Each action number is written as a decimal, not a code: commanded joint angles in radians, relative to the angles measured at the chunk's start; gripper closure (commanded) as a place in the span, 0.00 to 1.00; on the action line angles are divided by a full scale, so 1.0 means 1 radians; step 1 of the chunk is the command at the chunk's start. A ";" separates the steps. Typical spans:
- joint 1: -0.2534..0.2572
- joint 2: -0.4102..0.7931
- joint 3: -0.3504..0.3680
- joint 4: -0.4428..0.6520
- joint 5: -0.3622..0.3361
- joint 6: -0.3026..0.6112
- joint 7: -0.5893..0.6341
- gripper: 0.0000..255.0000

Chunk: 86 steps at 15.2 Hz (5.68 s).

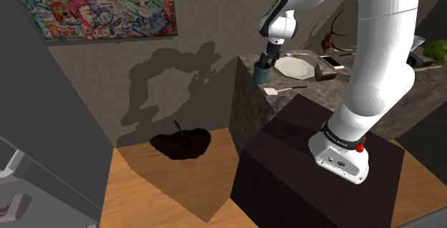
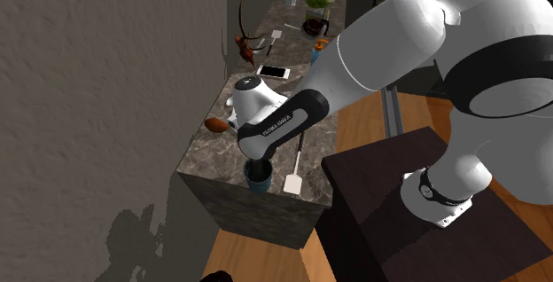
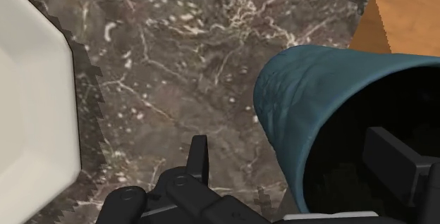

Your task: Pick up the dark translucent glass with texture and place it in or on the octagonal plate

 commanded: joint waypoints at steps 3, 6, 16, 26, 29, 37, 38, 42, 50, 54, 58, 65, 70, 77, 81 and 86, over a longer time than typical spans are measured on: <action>0.000 0.000 0.000 0.000 0.000 0.000 0.000 1.00; 0.000 0.000 0.000 0.000 0.000 0.000 0.000 1.00; 0.015 -0.044 -0.021 -0.006 -0.029 -0.036 0.022 1.00; 0.046 -0.150 -0.064 -0.004 -0.104 -0.132 0.079 1.00; 0.051 -0.170 -0.072 -0.001 -0.120 -0.153 0.090 1.00; -0.101 -0.073 -0.106 0.165 -0.088 -0.253 -0.083 1.00; -0.121 -0.057 -0.109 0.191 -0.083 -0.268 -0.103 1.00; -0.206 0.013 -0.116 0.310 -0.064 -0.331 -0.177 1.00; -0.393 0.196 -0.115 0.630 -0.027 -0.489 -0.291 1.00; -0.490 0.309 -0.104 0.823 -0.011 -0.570 -0.323 1.00; -0.491 0.332 -0.096 0.808 -0.001 -0.534 -0.331 1.00; -0.497 0.379 -0.082 0.794 0.016 -0.474 -0.343 1.00; -0.503 0.417 -0.070 0.792 0.029 -0.435 -0.350 1.00; -0.505 0.431 -0.066 0.794 0.033 -0.423 -0.353 1.00; -0.505 0.431 -0.066 0.794 0.033 -0.423 -0.353 0.00; -0.504 0.414 -0.072 0.798 0.027 -0.444 -0.349 0.00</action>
